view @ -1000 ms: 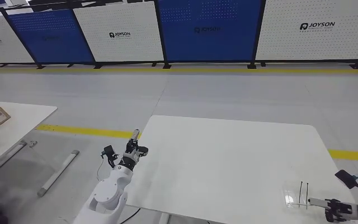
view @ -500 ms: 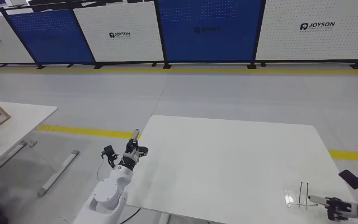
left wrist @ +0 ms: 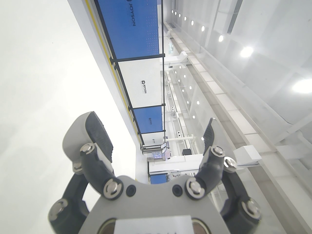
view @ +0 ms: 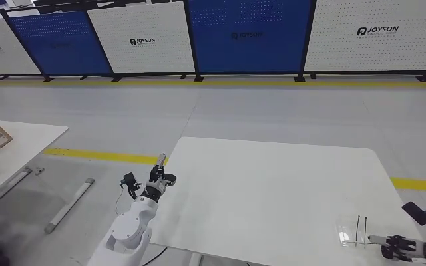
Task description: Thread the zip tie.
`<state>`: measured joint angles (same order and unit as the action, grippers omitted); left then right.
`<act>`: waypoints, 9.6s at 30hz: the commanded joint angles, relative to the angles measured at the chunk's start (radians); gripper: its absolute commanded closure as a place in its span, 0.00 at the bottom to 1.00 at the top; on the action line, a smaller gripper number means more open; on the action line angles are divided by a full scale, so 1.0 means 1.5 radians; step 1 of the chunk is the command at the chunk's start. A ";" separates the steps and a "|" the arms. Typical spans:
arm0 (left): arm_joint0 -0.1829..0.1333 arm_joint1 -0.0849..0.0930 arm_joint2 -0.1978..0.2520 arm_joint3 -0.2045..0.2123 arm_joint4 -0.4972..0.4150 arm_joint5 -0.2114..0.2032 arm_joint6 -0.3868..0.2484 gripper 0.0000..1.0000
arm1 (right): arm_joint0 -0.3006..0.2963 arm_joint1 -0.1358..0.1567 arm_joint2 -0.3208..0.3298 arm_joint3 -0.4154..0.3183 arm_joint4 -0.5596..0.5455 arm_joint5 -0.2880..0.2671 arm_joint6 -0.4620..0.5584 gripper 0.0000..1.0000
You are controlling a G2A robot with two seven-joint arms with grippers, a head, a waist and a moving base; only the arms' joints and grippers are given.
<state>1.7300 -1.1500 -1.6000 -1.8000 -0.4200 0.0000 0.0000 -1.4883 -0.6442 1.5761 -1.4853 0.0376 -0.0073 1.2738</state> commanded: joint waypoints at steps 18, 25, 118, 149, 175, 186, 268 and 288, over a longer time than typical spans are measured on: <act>0.000 0.000 0.000 0.000 0.000 0.000 0.000 0.00 | 0.011 -0.001 -0.007 0.013 -0.002 0.008 0.002 0.77; 0.000 0.000 0.000 0.000 0.000 0.000 0.000 0.00 | 0.019 -0.002 -0.013 0.018 -0.004 0.013 0.003 0.78; 0.000 0.000 0.000 0.000 0.000 0.000 0.000 0.00 | -0.065 -0.034 0.061 -0.179 0.215 -0.221 -0.085 1.00; 0.000 0.000 0.000 0.000 0.000 0.000 0.000 0.00 | 0.017 -0.063 -0.122 -0.313 0.001 -0.143 -0.276 1.00; -0.006 -0.002 0.009 -0.116 -0.070 0.122 -0.057 0.00 | 0.107 -0.082 -0.214 -0.365 -0.264 -0.142 -0.353 1.00; -0.068 -0.007 0.100 -0.074 0.017 0.185 -0.028 0.00 | 0.138 -0.091 -0.259 -0.355 -0.294 -0.139 -0.341 1.00; -0.125 0.088 0.207 -0.010 -0.353 0.227 -0.322 0.00 | 0.396 -0.046 -0.643 -0.356 -0.930 -0.222 -0.695 1.00; -0.193 0.067 0.297 -0.016 -0.389 0.227 -0.227 0.00 | 0.396 -0.046 -0.643 -0.356 -0.930 -0.222 -0.695 1.00</act>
<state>1.4398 -1.0501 -1.1535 -1.8229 -1.0040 0.3401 -0.3398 -0.8940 -0.7129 0.6111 -2.0189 -1.3579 -0.3400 0.2312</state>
